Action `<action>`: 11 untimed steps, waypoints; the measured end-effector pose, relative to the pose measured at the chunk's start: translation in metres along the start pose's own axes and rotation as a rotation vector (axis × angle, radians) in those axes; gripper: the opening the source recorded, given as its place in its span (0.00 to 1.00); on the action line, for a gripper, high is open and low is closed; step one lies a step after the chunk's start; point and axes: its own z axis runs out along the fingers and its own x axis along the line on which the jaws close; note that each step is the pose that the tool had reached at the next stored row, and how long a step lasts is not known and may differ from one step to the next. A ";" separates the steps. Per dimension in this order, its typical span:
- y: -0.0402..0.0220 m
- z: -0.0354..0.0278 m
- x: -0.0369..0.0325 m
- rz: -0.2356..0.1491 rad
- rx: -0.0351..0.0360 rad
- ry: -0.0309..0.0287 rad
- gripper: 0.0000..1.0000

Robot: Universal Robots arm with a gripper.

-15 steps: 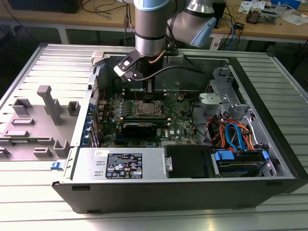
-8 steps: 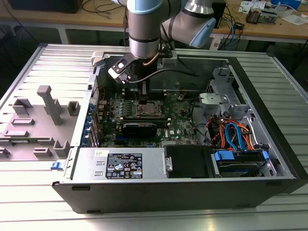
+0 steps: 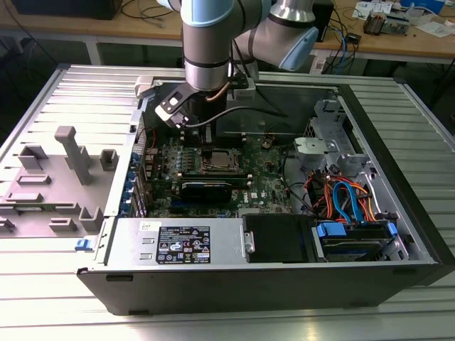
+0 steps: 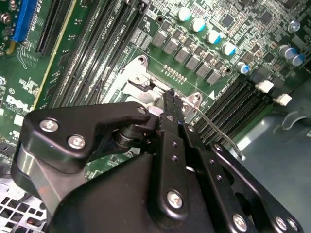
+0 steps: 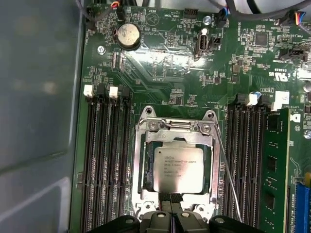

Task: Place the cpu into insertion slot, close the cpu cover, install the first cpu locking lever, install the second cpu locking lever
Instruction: 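Close the cpu cover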

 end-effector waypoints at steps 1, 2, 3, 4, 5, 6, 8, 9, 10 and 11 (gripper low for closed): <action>-0.0003 0.0006 -0.0001 0.000 -0.0001 0.0001 0.11; -0.0004 0.0017 0.0000 0.000 -0.0002 0.0002 0.11; -0.0006 0.0022 0.0000 0.000 -0.0001 0.0001 0.11; -0.0007 0.0028 0.0000 0.000 -0.0001 0.0001 0.11; -0.0009 0.0035 0.0001 0.000 0.0001 -0.0002 0.11; -0.0009 0.0039 0.0001 0.000 0.0000 -0.0001 0.11; -0.0010 0.0041 0.0001 0.000 0.0001 -0.0001 0.11; -0.0010 0.0043 0.0001 0.000 -0.0001 0.0001 0.11; -0.0011 0.0044 0.0001 0.000 -0.0001 0.0011 0.11; -0.0011 0.0045 0.0002 0.000 -0.0002 0.0027 0.11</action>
